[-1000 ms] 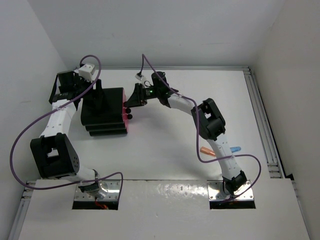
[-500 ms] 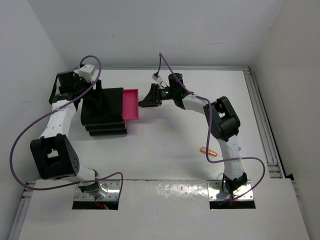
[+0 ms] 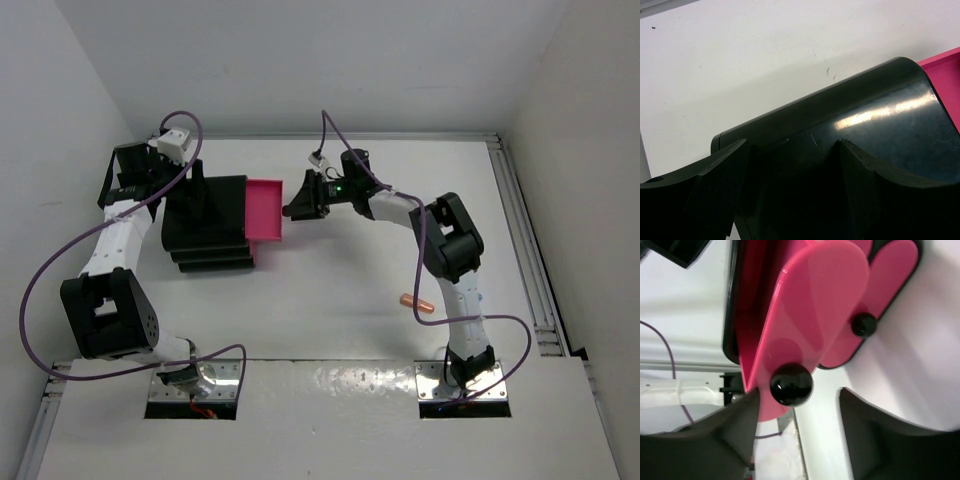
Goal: Sort the stationery into containers
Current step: Open the drawer in the storage box, then pick up the stationery from the center of the board.
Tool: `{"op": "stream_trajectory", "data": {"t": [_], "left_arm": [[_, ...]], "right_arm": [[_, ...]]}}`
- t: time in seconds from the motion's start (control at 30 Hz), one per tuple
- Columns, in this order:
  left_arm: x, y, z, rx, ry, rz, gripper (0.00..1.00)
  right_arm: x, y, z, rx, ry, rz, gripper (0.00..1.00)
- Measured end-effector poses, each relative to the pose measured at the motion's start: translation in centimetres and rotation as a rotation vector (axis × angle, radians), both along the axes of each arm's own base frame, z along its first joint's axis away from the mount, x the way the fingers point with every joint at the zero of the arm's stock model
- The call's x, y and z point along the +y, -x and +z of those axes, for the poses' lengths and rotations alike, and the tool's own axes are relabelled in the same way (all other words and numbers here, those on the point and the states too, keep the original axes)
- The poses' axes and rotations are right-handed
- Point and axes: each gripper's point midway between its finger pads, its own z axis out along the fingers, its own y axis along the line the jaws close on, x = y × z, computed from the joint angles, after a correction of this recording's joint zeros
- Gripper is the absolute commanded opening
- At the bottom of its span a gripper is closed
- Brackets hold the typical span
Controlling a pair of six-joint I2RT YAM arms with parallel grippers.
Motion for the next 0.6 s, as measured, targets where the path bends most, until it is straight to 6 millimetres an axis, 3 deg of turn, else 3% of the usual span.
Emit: {"op": "stream_trajectory", "data": {"t": [0.03,0.07,0.2,0.3,0.47,0.6], "left_arm": [[0.0,0.0,0.0,0.0,0.001,0.0,0.78],[0.0,0.0,0.0,0.0,0.0,0.0,0.78],[0.0,0.0,0.0,0.0,0.001,0.0,0.78],[0.0,0.0,-0.1,-0.002,0.002,-0.002,0.78],[-0.1,0.0,0.0,-0.004,0.002,-0.002,0.78],[0.0,0.0,0.0,-0.006,0.003,-0.001,0.78]], "right_arm": [[-0.1,0.0,-0.2,0.008,0.008,-0.003,0.73],[-0.3,0.0,-0.4,0.014,0.015,-0.006,0.74],[-1.7,-0.5,-1.3,0.033,0.056,-0.023,0.72],[-4.3,-1.1,-1.9,0.014,0.115,-0.049,0.67],[-12.5,-0.2,-2.3,-0.148,0.327,-0.064,0.6],[-19.0,5.0,-2.8,-0.324,0.55,-0.003,0.58]]}}
